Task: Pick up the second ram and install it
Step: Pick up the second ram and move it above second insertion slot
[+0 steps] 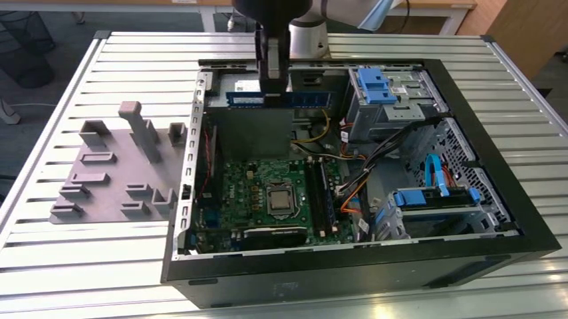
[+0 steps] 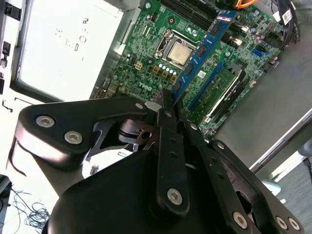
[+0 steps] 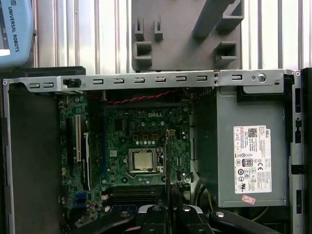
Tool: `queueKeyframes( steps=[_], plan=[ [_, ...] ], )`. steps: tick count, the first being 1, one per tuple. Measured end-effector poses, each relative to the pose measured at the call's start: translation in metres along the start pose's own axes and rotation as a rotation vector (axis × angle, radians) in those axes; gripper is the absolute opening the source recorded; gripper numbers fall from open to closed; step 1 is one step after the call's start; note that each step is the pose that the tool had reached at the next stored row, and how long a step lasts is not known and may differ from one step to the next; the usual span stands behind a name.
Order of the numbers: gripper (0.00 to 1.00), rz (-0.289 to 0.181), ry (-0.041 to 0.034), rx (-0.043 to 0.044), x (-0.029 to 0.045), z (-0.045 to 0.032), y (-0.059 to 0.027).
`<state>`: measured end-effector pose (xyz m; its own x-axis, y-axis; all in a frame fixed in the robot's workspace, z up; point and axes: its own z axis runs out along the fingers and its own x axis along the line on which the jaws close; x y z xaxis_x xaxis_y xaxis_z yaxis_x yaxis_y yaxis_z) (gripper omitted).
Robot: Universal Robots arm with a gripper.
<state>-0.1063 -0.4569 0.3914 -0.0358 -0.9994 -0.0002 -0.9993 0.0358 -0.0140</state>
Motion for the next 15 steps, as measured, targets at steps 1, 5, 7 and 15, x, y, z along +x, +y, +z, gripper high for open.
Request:
queueKeyframes(
  steps=[1, 5, 7, 15],
  plan=[
    [0.14, 0.000, -0.0001, 0.0000, 0.0000, 0.0000, -0.0013],
    [0.14, 0.000, 0.0000, 0.0000, -0.0002, 0.0001, -0.0068],
    [0.14, 0.000, 0.0000, 0.0000, -0.0003, 0.0001, -0.0094],
    [0.14, 0.000, 0.0000, 0.0000, -0.0007, 0.0003, -0.0204]
  ],
)
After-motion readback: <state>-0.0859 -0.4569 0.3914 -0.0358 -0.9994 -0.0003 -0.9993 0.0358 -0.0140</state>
